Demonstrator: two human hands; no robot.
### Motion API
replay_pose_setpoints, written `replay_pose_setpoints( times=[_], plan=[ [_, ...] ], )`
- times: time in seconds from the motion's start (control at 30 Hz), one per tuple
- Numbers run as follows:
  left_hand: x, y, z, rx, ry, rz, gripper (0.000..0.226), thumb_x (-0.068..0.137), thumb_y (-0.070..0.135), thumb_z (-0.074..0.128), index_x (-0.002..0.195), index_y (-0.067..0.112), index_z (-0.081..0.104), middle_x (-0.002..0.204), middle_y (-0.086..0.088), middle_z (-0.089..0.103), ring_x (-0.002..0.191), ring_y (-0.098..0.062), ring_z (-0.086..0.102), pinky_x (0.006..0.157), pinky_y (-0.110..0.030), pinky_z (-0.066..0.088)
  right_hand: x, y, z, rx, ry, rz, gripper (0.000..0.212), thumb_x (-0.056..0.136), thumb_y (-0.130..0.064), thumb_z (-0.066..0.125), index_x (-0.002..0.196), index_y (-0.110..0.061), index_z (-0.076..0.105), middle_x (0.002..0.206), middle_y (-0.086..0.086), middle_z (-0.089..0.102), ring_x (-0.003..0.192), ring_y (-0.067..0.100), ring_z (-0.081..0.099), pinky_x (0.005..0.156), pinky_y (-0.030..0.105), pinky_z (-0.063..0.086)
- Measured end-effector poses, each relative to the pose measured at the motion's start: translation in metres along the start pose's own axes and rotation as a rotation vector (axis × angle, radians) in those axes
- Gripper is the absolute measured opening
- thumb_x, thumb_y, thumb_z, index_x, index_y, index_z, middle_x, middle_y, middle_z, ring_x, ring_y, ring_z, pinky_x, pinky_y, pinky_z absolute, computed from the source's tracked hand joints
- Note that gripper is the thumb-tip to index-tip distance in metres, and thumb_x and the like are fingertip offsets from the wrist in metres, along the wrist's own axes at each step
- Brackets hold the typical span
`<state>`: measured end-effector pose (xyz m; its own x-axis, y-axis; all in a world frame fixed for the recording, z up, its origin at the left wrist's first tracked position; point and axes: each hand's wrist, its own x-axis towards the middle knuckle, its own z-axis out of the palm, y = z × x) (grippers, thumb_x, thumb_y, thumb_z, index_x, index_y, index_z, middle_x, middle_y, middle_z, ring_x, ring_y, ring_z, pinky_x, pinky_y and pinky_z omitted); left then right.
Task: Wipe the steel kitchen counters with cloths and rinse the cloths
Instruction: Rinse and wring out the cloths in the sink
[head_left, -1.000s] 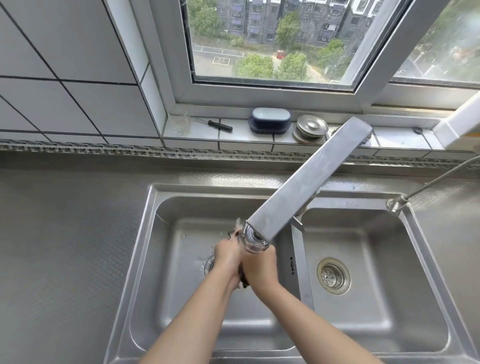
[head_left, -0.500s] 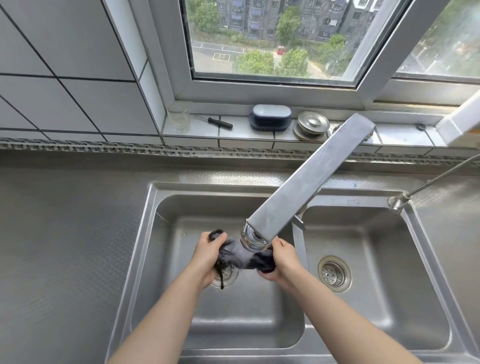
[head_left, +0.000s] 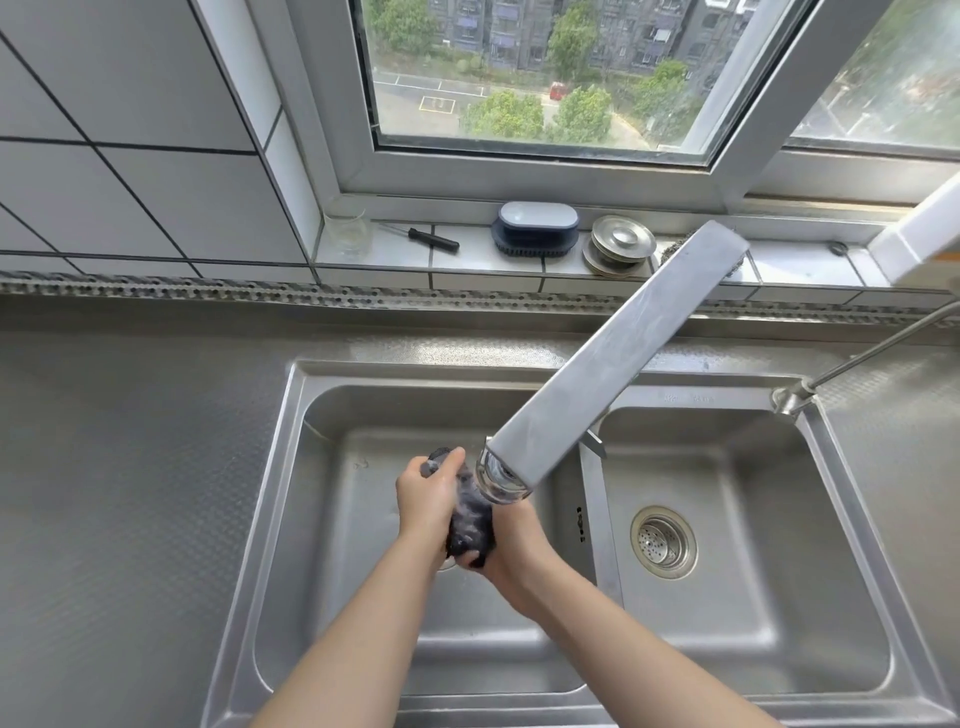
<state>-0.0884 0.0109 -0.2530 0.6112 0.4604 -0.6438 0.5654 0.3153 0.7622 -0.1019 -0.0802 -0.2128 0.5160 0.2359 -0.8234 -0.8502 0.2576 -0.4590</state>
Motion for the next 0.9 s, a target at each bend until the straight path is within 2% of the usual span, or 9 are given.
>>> replay_pose_setpoints(
  times=[0.1, 0.17, 0.3, 0.43, 0.6, 0.67, 0.73, 0.8, 0.9],
  plan=[
    [-0.007, 0.007, 0.011, -0.001, -0.012, -0.036, 0.021, 0.085, 0.004, 0.057, 0.069, 0.011, 0.045, 0.061, -0.007, 0.043, 0.049, -0.016, 0.037, 0.05, -0.025, 0.031, 0.005, 0.009, 0.001, -0.284, 0.15, -0.19, 0.025, 0.082, -0.019, 0.048, 0.058, -0.018, 0.046, 0.049, -0.002, 0.041, 0.045, 0.015, 0.033, 0.042, 0.017, 0.026],
    [-0.014, 0.011, 0.021, -0.029, -0.069, -0.058, 0.024, 0.086, 0.002, 0.057, 0.069, 0.013, 0.045, 0.061, -0.005, 0.042, 0.047, -0.014, 0.035, 0.047, -0.023, 0.03, 0.01, 0.004, -0.002, -0.396, 0.302, -0.333, 0.027, 0.074, -0.021, 0.054, 0.047, -0.021, 0.049, 0.043, -0.01, 0.043, 0.049, 0.015, 0.037, 0.044, 0.02, 0.031],
    [-0.027, 0.014, 0.024, -0.069, -0.191, -0.201, 0.019, 0.081, 0.015, 0.064, 0.064, 0.013, 0.054, 0.058, -0.002, 0.058, 0.06, -0.019, 0.051, 0.061, -0.028, 0.04, 0.023, -0.013, -0.022, -0.511, 0.422, -0.326, 0.027, 0.084, -0.022, 0.059, 0.057, -0.019, 0.055, 0.065, 0.002, 0.063, 0.07, 0.024, 0.059, 0.066, 0.037, 0.051],
    [-0.009, 0.009, 0.002, 0.002, -0.132, -0.181, 0.006, 0.084, 0.012, 0.065, 0.08, 0.007, 0.064, 0.072, -0.012, 0.066, 0.059, -0.021, 0.062, 0.055, -0.028, 0.05, 0.042, -0.021, -0.042, -0.614, 0.488, -0.379, 0.025, 0.094, -0.022, 0.05, 0.069, -0.015, 0.05, 0.073, 0.008, 0.059, 0.083, 0.027, 0.057, 0.079, 0.044, 0.051],
    [0.018, -0.007, -0.021, 0.175, -0.065, -0.336, 0.018, 0.082, 0.004, 0.058, 0.099, -0.001, 0.06, 0.093, -0.023, 0.066, 0.078, -0.031, 0.063, 0.071, -0.038, 0.051, 0.031, -0.018, -0.037, -0.84, 0.213, -0.395, 0.022, 0.08, -0.007, 0.047, 0.064, -0.021, 0.049, 0.056, -0.001, 0.057, 0.048, 0.01, 0.053, 0.055, 0.027, 0.047],
    [0.016, -0.008, -0.018, 0.113, -0.148, -0.484, 0.006, 0.085, 0.009, 0.057, 0.088, 0.006, 0.06, 0.089, -0.018, 0.062, 0.075, -0.028, 0.06, 0.07, -0.039, 0.052, 0.026, -0.011, -0.031, -0.942, 0.102, -0.423, 0.019, 0.076, -0.005, 0.05, 0.064, -0.017, 0.058, 0.056, -0.003, 0.061, 0.055, 0.015, 0.057, 0.061, 0.032, 0.048],
    [0.015, -0.007, -0.013, -0.024, -0.222, -0.637, 0.013, 0.091, 0.019, 0.055, 0.081, 0.01, 0.059, 0.085, -0.012, 0.059, 0.071, -0.025, 0.057, 0.066, -0.037, 0.051, 0.019, 0.0, -0.025, -1.087, -0.035, -0.521, 0.014, 0.08, -0.003, 0.053, 0.079, -0.01, 0.065, 0.075, 0.001, 0.067, 0.075, 0.02, 0.059, 0.072, 0.031, 0.049],
    [0.018, -0.008, -0.009, -0.095, -0.26, -0.688, 0.024, 0.094, 0.023, 0.052, 0.082, 0.005, 0.061, 0.083, -0.013, 0.065, 0.071, -0.027, 0.063, 0.068, -0.037, 0.052, 0.008, 0.009, -0.024, -1.206, -0.161, -0.63, 0.015, 0.08, 0.004, 0.05, 0.082, -0.008, 0.058, 0.078, 0.003, 0.061, 0.078, 0.021, 0.053, 0.071, 0.025, 0.042],
    [0.02, -0.009, -0.011, -0.119, -0.258, -0.698, 0.027, 0.096, 0.015, 0.048, 0.08, -0.005, 0.057, 0.058, -0.017, 0.066, 0.044, -0.026, 0.064, 0.046, -0.032, 0.054, -0.01, 0.014, -0.031, -1.254, -0.222, -0.67, 0.011, 0.083, 0.005, 0.05, 0.087, -0.002, 0.058, 0.082, 0.011, 0.061, 0.078, 0.023, 0.051, 0.071, 0.028, 0.038]
  ],
)
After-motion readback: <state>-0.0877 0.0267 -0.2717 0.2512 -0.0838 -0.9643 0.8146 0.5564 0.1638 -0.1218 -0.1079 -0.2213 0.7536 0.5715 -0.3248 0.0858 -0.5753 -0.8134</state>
